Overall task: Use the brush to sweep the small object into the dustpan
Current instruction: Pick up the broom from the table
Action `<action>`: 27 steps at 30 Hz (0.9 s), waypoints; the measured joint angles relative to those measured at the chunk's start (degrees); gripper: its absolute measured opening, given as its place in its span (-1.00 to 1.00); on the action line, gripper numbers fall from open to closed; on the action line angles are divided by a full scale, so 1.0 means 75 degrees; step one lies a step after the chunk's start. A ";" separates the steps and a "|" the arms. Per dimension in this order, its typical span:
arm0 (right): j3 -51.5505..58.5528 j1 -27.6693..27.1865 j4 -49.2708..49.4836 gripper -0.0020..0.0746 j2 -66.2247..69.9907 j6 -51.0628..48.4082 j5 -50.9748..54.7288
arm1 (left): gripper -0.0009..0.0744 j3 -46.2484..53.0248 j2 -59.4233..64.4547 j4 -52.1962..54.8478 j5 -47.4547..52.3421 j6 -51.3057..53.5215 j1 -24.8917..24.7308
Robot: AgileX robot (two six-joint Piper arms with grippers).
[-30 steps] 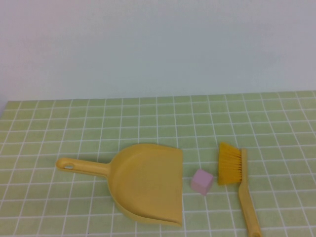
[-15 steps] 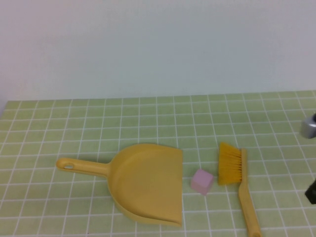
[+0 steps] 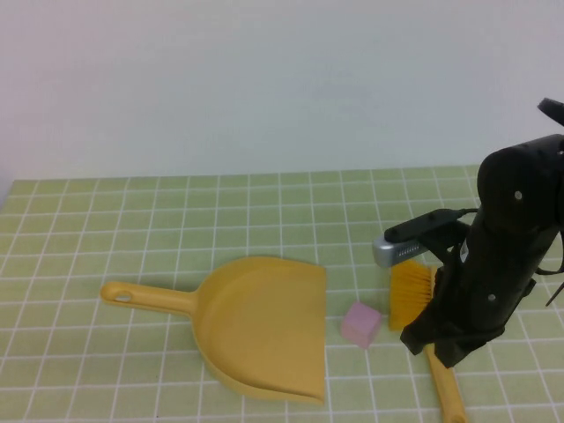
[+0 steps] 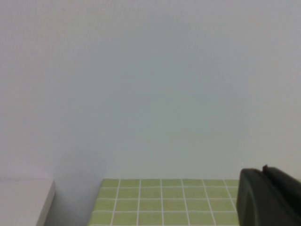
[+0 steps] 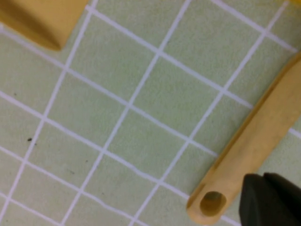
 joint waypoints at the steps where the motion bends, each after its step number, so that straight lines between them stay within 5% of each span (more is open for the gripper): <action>1: 0.0000 0.0000 -0.0037 -0.95 0.0000 0.0093 -0.0036 | -0.99 0.0000 0.0000 0.0000 0.0000 0.0000 0.0000; 9: 0.0000 0.0000 0.0304 -0.86 0.0000 0.0419 -0.0019 | -0.99 0.0000 0.0000 0.0014 -0.0054 0.0000 0.0000; 19: 0.0613 0.0000 -0.0683 -0.29 -0.0028 0.1432 -0.0400 | -0.99 0.0000 0.0000 0.0000 -0.0054 0.0000 0.0000; 27: 0.0990 0.0000 -0.0023 0.09 -0.0028 0.1481 -0.1354 | -0.99 0.0000 0.0000 0.0000 -0.0054 0.0000 0.0000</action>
